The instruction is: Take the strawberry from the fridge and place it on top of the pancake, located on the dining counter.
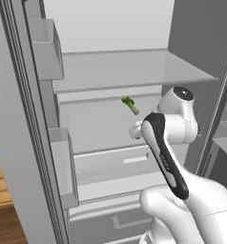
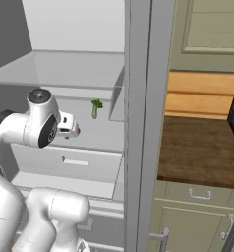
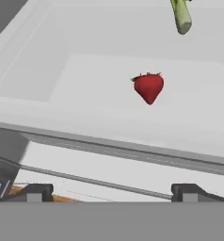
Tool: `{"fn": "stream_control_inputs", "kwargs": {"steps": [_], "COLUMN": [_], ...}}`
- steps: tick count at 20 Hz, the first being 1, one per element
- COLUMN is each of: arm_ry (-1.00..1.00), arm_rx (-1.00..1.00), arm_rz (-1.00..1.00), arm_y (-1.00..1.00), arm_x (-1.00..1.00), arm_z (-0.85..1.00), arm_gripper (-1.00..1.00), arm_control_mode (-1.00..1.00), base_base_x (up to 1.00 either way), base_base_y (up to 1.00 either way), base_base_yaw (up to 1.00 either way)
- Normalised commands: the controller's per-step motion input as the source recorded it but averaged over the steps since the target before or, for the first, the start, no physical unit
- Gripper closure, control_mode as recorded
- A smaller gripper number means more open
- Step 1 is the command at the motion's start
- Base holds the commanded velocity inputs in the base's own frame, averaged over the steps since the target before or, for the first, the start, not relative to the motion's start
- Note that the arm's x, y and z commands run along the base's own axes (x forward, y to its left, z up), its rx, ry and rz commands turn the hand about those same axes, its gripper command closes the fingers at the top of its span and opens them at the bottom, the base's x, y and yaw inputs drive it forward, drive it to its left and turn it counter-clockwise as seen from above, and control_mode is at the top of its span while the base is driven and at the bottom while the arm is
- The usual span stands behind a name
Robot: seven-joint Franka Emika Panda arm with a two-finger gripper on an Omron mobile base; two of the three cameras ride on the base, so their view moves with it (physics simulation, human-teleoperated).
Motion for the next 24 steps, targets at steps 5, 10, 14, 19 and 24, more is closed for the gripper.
{"fn": "stream_control_inputs", "kwargs": {"steps": [5, 10, 14, 19, 24], "arm_ry": [0.00, 0.00, 0.00, 0.00, 0.00], "arm_rx": [0.00, 0.00, 0.00, 0.00, 0.00], "arm_rz": [0.00, -0.02, -0.03, -0.03, -0.03], "arm_y": [-0.15, 0.00, 0.00, 0.00, 0.00], "arm_x": [0.84, 0.84, 0.66, 0.54, 0.37], "arm_z": [-0.37, -0.34, -0.38, -0.36, -0.13], "arm_gripper": [-1.00, -1.00, -1.00, -1.00, -1.00], "arm_control_mode": [-1.00, -1.00, -1.00, -1.00, -1.00], "base_base_x": [0.00, 0.00, 0.00, 0.00, 0.00], "base_base_y": [0.00, 0.00, 0.00, 0.00, 0.00], "base_base_yaw": [0.00, 0.00, 0.00, 0.00, 0.00]}}
